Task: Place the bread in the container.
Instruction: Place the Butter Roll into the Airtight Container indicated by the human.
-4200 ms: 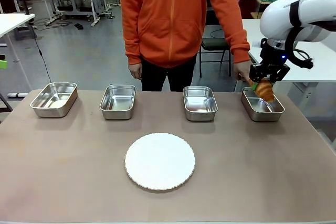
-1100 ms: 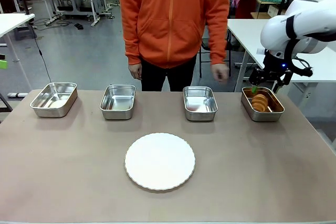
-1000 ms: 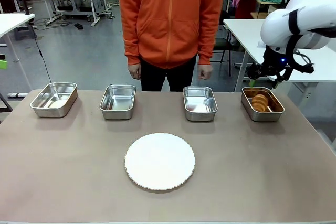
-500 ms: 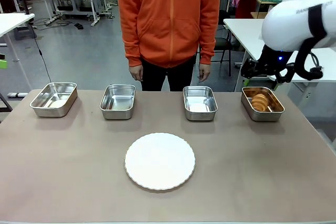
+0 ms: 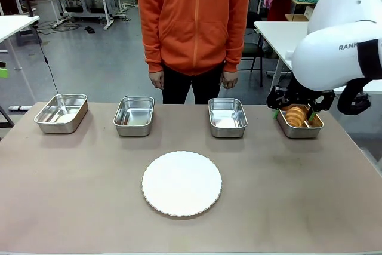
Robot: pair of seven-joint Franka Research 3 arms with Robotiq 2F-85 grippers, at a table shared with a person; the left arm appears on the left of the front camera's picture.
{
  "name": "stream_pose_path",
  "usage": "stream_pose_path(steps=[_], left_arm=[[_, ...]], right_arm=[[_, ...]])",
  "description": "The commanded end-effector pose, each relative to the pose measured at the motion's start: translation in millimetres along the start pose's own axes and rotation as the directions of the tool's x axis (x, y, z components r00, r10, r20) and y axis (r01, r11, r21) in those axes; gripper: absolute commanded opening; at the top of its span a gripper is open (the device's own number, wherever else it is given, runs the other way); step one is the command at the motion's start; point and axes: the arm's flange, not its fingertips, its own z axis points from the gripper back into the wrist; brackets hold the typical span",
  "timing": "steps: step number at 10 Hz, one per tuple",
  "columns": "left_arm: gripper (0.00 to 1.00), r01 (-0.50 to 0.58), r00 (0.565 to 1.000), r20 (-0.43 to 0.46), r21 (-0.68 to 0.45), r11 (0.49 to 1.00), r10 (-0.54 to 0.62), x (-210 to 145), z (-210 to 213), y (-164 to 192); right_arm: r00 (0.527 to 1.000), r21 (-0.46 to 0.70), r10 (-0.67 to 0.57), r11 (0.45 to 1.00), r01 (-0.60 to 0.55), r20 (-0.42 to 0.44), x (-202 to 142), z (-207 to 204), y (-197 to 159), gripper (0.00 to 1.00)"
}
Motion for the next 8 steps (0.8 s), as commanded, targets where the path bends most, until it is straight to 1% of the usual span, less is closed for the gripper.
stream_pose_path(steps=[1, 2, 8], left_arm=[[1.0, 0.014, 1.0, 0.011, -0.004, 1.0, -0.014, 0, 1, -1], [1.0, 0.014, 1.0, 0.011, -0.004, 1.0, -0.014, 0, 1, -1], [1.0, 0.014, 1.0, 0.011, -0.004, 1.0, -0.014, 0, 1, -1]], right_arm=[[0.995, -0.005, 0.098, 0.995, -0.098, 0.031, 7, -13, -6, 1.0], [1.0, 0.0, 0.0, 1.0, 0.0, 0.0, 0, 0, 0, 1.0], [1.0, 0.0, 0.0, 1.0, 0.0, 0.0, 0, 0, 0, 1.0]])
